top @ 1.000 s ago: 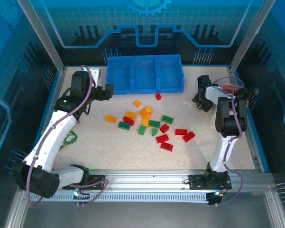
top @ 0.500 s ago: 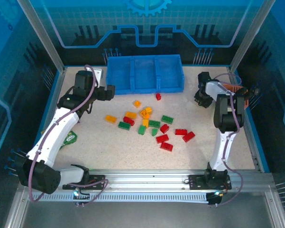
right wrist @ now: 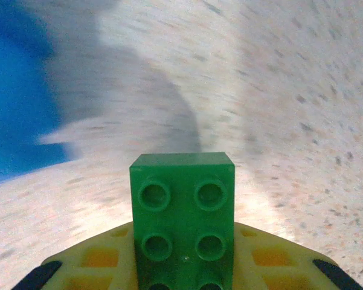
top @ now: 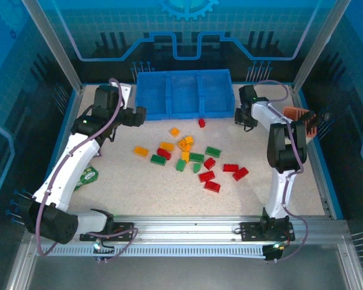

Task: Sort the legos into containers by color
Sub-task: Pick up the lego from the middle-right of the table, then place the lego in the container.

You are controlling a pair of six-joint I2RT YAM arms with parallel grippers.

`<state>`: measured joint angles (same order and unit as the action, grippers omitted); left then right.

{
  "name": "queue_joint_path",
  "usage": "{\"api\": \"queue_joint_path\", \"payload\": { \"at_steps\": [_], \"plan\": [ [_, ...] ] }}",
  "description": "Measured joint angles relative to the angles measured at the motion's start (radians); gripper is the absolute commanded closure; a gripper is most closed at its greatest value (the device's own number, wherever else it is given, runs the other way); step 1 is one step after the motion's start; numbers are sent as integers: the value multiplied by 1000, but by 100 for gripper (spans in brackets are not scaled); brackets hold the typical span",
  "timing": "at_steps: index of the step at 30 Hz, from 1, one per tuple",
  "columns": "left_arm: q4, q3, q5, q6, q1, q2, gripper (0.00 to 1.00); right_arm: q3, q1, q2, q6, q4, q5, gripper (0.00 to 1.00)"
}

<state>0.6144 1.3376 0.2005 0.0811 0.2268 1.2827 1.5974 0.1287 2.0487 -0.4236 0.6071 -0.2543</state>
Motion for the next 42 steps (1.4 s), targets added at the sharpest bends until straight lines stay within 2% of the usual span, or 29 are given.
{"api": "queue_joint_path", "payload": {
  "at_steps": [6, 10, 18, 23, 31, 38, 42],
  "plan": [
    [34, 9, 52, 53, 1, 0, 1, 63, 84, -134, 126, -49, 25, 70],
    [34, 10, 87, 88, 1, -8, 1, 172, 95, -127, 185, -58, 77, 70],
    [3, 10, 153, 130, 1, -61, 1, 582, 96, 164, 257, -13, 144, 70],
    [-19, 10, 163, 131, 1, -91, 1, 737, 98, 352, 284, 56, 158, 69],
    [-24, 2, 162, 128, 1, -95, 1, 785, 107, 456, 309, 134, 158, 61],
    [-62, -2, 170, 108, 1, -97, 1, 745, 108, 436, 336, 114, 163, 43],
    [-70, 6, 168, 101, 1, -82, 1, 676, 115, 388, 354, 106, 166, 40]
  ]
}}
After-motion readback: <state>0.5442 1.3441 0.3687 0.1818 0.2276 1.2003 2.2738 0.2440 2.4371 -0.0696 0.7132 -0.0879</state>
